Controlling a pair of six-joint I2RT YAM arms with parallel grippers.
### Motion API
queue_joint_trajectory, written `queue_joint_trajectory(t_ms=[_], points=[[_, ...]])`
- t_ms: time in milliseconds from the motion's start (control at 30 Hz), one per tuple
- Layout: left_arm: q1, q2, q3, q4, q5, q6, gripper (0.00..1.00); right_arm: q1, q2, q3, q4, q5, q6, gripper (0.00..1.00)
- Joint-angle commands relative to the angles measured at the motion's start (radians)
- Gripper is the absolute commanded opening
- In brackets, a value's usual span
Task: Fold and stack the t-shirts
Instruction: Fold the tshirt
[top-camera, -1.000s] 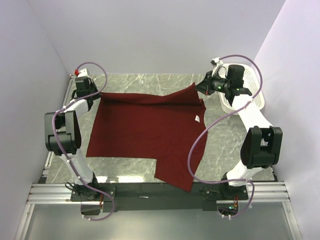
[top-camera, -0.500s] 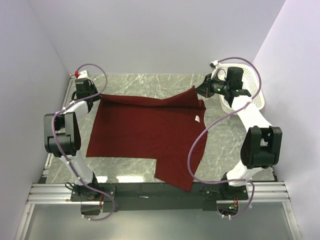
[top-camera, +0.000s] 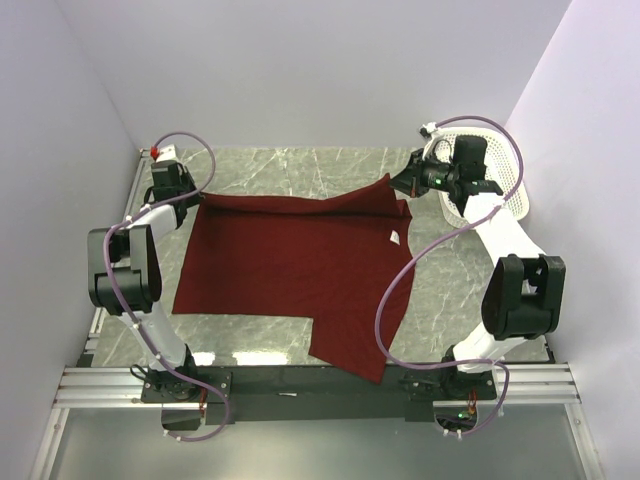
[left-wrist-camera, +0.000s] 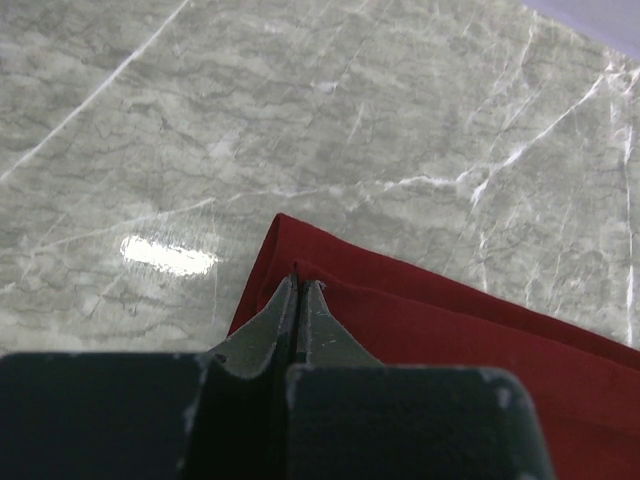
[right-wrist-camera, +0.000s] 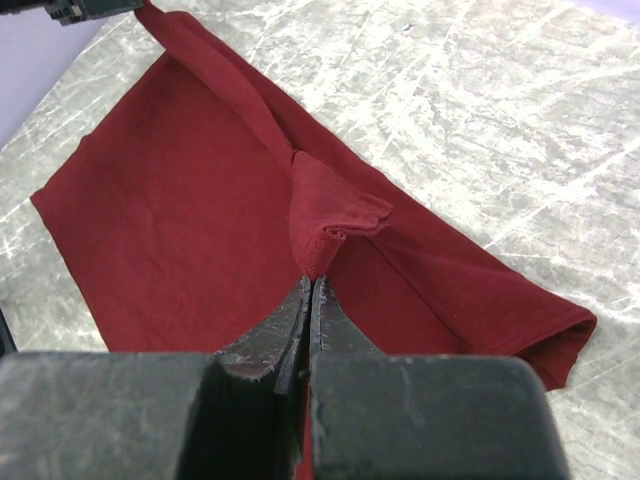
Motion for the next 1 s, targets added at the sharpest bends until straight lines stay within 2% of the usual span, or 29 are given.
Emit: queue_joint_trajectory(t_ms=[0,967], points=[[0.004,-0.057,-0.016,0.043,0.000,0.001,0.00,-0.001,-0.058,-0.013,0.018,-0.025,-0.015,0.00],[0.004,-0.056,-0.033,0.037,-0.027,-0.002,0.00,0.001,-0.073,-0.036,0.002,-0.047,-0.037,0.00]])
